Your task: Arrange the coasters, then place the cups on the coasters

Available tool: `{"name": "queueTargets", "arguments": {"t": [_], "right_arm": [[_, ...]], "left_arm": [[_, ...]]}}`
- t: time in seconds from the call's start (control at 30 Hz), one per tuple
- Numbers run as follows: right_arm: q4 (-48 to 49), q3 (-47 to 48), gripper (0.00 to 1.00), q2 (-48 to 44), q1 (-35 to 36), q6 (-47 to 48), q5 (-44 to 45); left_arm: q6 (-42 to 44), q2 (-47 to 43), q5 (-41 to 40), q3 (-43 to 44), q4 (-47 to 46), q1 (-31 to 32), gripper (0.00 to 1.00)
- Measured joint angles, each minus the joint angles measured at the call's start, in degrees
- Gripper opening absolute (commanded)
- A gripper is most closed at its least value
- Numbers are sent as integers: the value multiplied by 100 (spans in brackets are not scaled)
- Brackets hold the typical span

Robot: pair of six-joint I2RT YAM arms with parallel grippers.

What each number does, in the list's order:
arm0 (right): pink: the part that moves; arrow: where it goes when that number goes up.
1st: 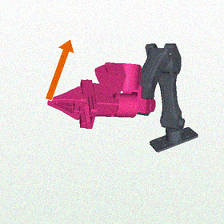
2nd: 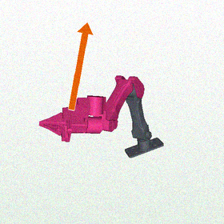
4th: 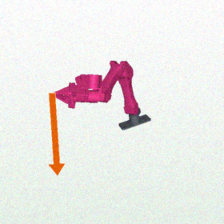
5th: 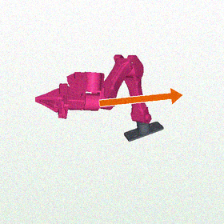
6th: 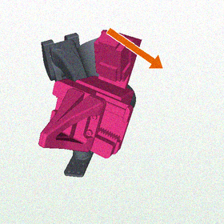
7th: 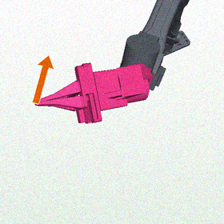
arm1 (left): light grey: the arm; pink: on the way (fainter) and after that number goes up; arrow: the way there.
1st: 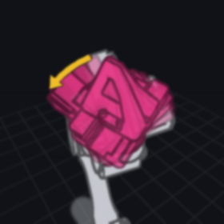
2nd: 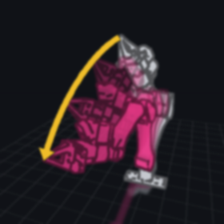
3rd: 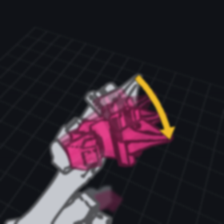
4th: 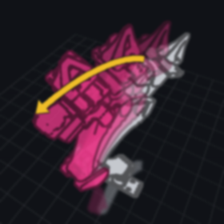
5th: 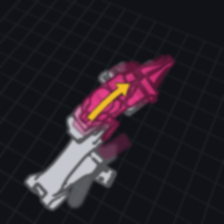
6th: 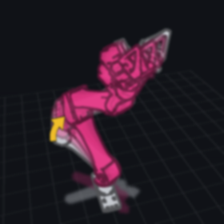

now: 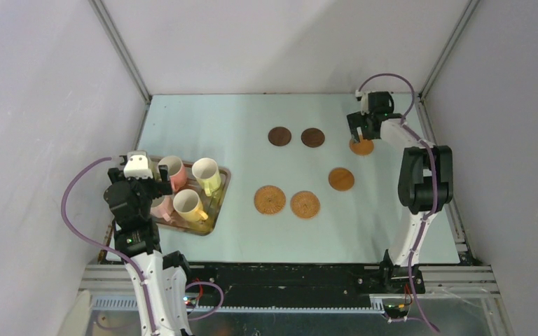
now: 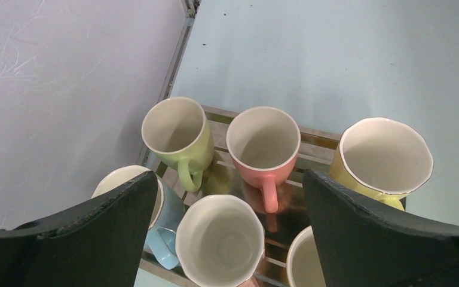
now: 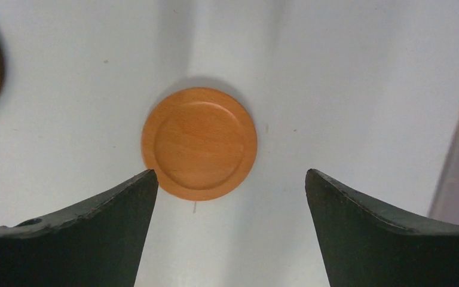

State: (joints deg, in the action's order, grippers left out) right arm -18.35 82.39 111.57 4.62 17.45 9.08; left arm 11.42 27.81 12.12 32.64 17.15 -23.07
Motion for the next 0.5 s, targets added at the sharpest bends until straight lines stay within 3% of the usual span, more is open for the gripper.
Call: {"name": "queueTargets", "arguments": {"t": [0.23,0.5], "right_arm": [[-1012,931,96,490,-549,-929,-1283],[-1698,1128,93,1123,-667,-1392,-1537]], "left_arm": [[0,-22,0,0,0,0,98],[0,-52,0,0,0,0,99]]}}
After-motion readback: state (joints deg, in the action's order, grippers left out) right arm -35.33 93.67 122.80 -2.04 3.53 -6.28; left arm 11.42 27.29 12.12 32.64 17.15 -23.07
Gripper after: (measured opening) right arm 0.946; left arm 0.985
